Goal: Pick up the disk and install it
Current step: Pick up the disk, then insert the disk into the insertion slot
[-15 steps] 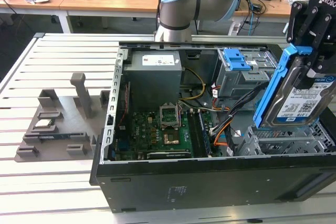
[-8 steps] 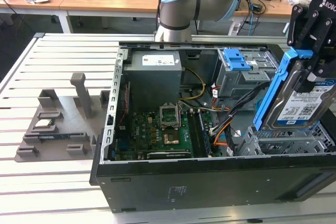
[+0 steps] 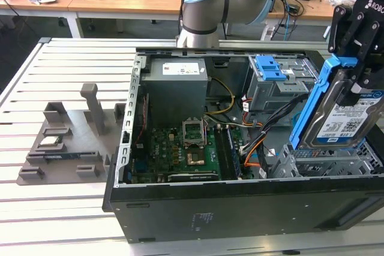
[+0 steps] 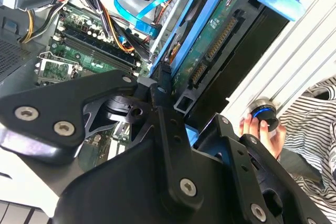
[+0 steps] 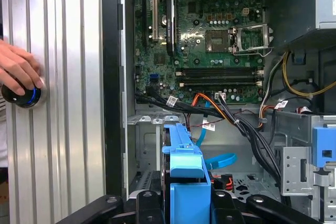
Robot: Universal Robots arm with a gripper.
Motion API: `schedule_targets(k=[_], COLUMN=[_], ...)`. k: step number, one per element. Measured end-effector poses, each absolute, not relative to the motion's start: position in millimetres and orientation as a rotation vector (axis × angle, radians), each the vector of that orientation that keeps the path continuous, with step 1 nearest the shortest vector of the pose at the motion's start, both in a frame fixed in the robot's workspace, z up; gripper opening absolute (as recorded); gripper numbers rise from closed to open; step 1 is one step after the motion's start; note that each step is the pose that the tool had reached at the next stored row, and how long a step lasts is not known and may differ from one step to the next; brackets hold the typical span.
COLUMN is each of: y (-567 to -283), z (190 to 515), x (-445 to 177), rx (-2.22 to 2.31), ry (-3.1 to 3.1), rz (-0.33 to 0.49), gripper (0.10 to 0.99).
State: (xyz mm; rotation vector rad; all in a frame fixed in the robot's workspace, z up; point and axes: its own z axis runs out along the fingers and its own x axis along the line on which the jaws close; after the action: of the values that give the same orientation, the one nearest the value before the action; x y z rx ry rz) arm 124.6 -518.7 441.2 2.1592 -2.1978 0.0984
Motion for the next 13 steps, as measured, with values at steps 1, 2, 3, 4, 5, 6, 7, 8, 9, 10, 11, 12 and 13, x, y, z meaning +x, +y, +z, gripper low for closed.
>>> schedule_targets(k=[1, 2, 3, 4, 5, 6, 7, 8, 9, 10, 11, 12, 13], y=[-518.7, -518.7, -518.7, -518.7, -518.7, -518.7, -518.7, -518.8, -518.7, -518.7, -518.7, -518.9, -519.2], z=[441.2, 441.2, 441.2, 441.1, 441.1, 441.0, 441.0, 440.7, 440.9, 440.6, 440.0, 439.3, 438.4], x=[124.6, 124.6, 124.6, 124.6, 124.6, 124.6, 124.6, 124.6, 124.6, 124.6, 124.6, 124.6, 124.6], rx=[2.159, 2.159, 2.159, 2.159, 2.159, 2.159, 2.159, 2.164, 2.165, 2.166, 2.166, 2.166, 2.166], ry=[-2.198, -2.198, -2.198, -2.198, -2.198, -2.198, -2.198, -2.202, -2.204, -2.205, -2.205, -2.205, -2.205], rz=[0.098, 0.098, 0.098, 0.098, 0.098, 0.098, 0.098, 0.089, 0.086, 0.084, 0.083, 0.083, 0.084], gripper=[0.365, 0.365, 0.365, 0.365, 0.365, 0.365, 0.365, 0.365, 0.365, 0.365, 0.365, 0.365, 0.365])
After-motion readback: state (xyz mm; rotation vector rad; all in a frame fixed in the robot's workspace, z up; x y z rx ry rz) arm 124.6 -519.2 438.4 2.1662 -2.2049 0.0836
